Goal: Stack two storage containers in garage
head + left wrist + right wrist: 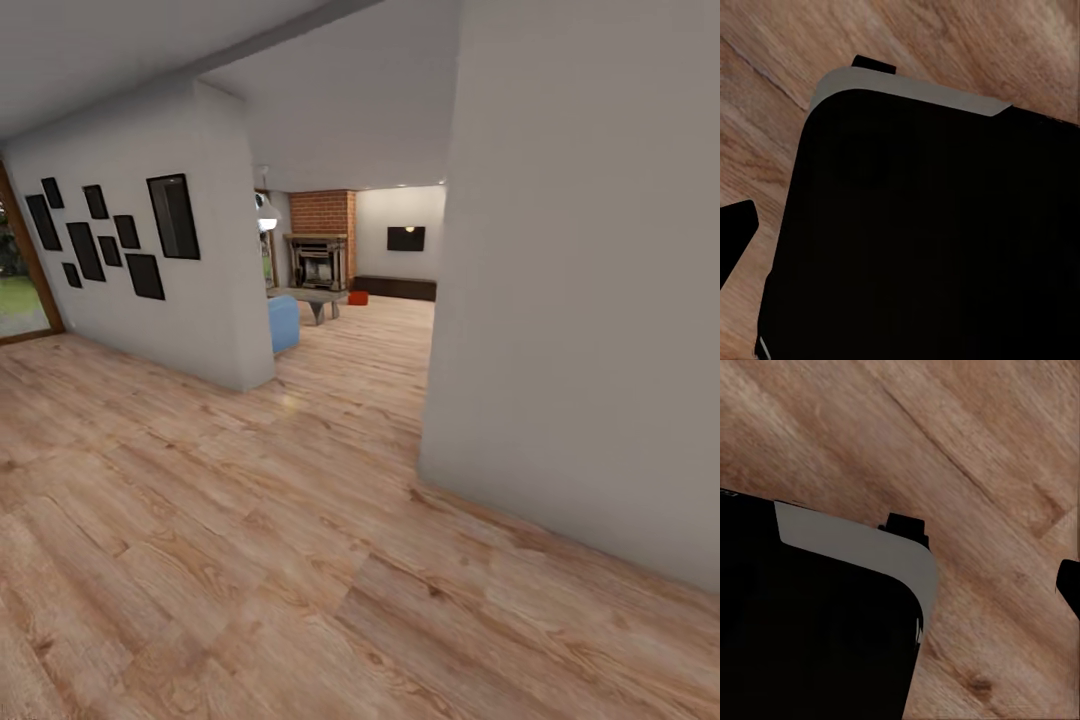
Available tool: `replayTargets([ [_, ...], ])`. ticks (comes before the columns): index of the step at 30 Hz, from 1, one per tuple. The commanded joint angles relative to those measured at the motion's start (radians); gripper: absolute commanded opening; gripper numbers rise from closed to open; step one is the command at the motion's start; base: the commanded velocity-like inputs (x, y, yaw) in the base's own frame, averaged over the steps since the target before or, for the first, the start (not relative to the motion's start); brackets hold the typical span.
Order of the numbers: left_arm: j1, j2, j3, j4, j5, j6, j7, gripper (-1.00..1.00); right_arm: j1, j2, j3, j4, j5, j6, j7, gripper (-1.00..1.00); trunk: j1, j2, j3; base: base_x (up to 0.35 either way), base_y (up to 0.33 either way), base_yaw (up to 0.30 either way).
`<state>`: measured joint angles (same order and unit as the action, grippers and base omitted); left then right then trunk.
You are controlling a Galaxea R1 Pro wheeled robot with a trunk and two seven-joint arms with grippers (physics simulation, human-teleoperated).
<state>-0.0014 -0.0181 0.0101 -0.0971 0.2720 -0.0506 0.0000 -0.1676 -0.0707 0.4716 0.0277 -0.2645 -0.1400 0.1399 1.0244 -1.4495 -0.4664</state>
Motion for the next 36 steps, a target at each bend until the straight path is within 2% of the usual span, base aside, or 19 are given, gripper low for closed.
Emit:
replayTargets([
  [1,0.000,0.000,0.001,0.000,0.005,-0.002,0.000,1.00,-0.001,0.000,0.007,0.003,-0.010,-0.006,0.006,1.00,0.001,0.000,-0.001,0.320,0.000,0.269],
  [17,0.000,0.000,-0.001,0.005,0.006,-0.002,0.000,1.00,-0.001,0.000,0.007,0.003,-0.011,-0.006,0.006,1.00,0.001,0.000,-0.001,0.322,0.000,0.254],
  [36,0.000,0.000,-0.001,0.005,0.006,0.000,0.000,1.00,-0.001,-0.001,0.011,0.003,-0.010,-0.003,0.006,1.00,0.001,0.000,-0.001,0.322,0.000,0.013],
])
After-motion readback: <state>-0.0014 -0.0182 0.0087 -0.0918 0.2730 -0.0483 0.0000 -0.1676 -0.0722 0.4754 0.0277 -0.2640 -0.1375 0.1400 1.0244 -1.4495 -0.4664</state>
